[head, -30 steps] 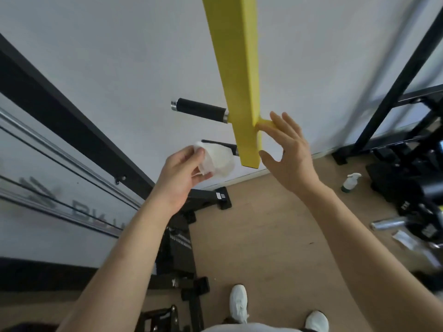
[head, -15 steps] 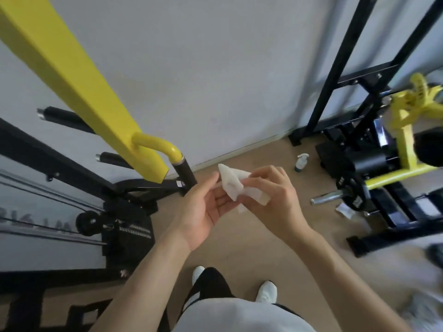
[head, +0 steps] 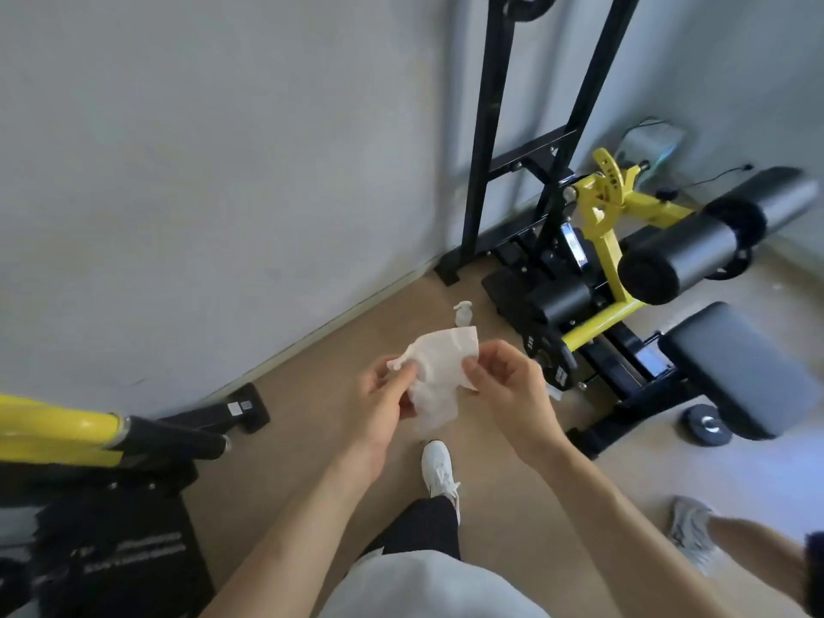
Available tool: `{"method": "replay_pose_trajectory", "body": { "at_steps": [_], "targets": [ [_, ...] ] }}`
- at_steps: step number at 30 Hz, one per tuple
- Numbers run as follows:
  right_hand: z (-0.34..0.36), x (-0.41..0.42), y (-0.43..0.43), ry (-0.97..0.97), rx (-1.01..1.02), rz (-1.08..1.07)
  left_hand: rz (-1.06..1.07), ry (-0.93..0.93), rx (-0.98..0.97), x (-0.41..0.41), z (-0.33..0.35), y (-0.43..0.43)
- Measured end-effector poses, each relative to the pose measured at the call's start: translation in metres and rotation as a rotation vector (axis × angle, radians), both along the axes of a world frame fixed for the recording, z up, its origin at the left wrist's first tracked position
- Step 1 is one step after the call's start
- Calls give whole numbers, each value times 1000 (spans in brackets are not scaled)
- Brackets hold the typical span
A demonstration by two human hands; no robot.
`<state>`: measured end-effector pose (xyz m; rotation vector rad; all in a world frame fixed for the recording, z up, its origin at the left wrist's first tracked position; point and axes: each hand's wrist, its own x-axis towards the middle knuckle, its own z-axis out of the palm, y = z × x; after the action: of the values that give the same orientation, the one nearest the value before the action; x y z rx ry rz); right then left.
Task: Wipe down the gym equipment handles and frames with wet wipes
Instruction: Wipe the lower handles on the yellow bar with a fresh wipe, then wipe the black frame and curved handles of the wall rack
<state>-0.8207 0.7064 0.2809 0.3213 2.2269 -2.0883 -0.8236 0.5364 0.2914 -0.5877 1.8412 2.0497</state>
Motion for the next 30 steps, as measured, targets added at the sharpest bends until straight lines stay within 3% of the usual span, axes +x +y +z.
{"method": "replay_pose_trajectory", "body": {
  "at_steps": [7, 13, 18, 24, 30],
  "targets": [
    [-3, -101, 45, -107, 12, -172, -60, -158, 138, -111, -6, 35],
    [8, -172, 59, -94, -113, -178, -113, -181, 185, -187, -6, 56],
    [17, -233, 74, -49, -204, -155, -181, -108, 38, -258, -1, 87],
    [18, -320, 109, -42, -340, -307, -166, -35, -16, -349, -1, 108],
    [26, -392, 142, -61, -506, -290, -187, 331, -404, -421, 10, 127]
  ]
}}
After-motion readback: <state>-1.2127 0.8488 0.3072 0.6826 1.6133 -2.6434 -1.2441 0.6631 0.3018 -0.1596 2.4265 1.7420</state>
